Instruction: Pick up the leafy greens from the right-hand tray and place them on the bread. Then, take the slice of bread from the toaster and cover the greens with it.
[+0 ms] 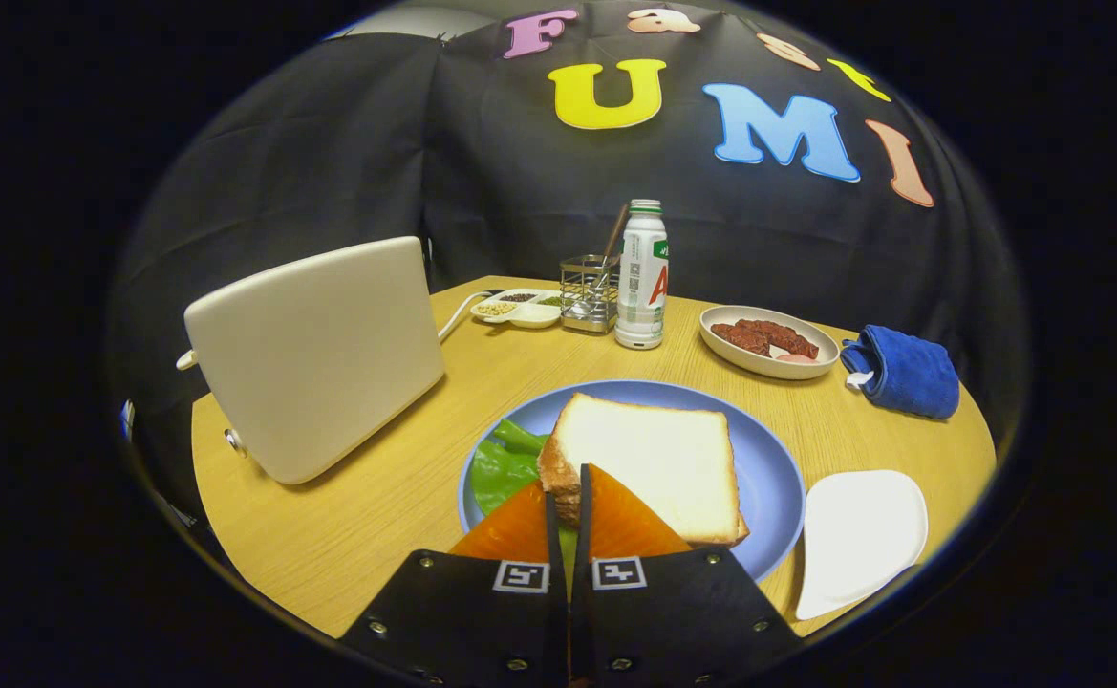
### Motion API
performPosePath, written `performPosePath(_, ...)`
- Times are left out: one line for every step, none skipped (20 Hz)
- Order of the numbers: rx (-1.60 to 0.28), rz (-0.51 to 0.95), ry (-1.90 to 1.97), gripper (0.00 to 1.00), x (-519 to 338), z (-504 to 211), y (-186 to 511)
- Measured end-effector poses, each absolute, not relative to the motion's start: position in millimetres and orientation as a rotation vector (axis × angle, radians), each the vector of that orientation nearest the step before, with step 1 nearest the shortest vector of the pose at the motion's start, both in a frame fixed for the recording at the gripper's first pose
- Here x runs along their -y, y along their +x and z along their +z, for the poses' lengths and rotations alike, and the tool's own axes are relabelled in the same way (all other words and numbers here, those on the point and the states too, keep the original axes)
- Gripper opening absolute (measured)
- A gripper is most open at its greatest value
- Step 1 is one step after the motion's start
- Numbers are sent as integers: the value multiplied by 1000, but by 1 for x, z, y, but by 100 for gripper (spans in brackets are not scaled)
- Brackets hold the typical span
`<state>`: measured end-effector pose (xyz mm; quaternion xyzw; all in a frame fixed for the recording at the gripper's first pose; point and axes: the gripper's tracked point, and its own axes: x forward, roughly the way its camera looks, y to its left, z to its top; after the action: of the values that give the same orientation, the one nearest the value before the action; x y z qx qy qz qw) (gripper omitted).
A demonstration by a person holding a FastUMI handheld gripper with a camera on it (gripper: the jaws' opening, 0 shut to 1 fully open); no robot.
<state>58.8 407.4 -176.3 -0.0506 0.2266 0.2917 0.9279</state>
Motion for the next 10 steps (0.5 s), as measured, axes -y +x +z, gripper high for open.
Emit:
performPosePath(-473, 601, -90, 2, -408, -177, 59)
performPosePath(-486, 606, -69, 3, -407, -179, 58)
performPosePath(-493, 613, -42, 3, -408, -178, 58)
performPosePath(-494, 619, -14, 3, -408, -177, 59)
performPosePath(-490, 623, 5, 2, -407, -174, 58)
performPosePath(-480, 622, 15, 3, -407, -172, 58)
performPosePath(-466, 616, 8, 3, -406, -170, 58)
performPosePath(-450, 604, -9, 3, -407, -169, 58)
performPosePath(-435, 592, -35, 3, -407, -168, 58)
performPosePath(-422, 588, -63, 4, -410, -170, 59)
